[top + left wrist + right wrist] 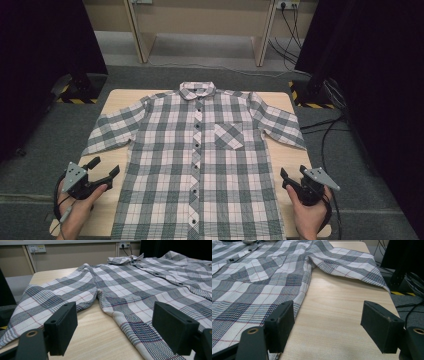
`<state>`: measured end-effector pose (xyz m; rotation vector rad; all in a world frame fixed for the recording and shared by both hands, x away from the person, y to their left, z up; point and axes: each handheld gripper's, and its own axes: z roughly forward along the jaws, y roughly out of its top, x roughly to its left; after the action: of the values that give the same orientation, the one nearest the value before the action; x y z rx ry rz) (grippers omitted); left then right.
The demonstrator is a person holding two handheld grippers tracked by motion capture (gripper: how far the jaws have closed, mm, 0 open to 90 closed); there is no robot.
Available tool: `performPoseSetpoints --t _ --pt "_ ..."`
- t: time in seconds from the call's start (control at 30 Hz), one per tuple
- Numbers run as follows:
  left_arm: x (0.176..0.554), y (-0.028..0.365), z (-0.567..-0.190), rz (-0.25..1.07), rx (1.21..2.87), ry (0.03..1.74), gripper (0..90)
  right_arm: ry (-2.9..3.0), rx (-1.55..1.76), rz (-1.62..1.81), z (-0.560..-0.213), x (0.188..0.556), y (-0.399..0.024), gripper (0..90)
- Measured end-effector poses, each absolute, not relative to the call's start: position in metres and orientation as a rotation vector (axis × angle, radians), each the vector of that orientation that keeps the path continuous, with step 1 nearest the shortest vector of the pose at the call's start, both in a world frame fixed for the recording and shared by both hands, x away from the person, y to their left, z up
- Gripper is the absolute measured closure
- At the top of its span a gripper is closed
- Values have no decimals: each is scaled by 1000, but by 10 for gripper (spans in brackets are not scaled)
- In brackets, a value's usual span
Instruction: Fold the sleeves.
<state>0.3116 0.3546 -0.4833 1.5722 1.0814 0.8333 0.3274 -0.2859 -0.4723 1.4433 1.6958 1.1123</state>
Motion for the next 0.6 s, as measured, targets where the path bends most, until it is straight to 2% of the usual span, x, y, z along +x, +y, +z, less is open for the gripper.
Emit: performPoseSetpoints --t 0.6 --pt "312 356 -483 828 1564 1091 202 1691 1506 1045 -460 357 -296 304"
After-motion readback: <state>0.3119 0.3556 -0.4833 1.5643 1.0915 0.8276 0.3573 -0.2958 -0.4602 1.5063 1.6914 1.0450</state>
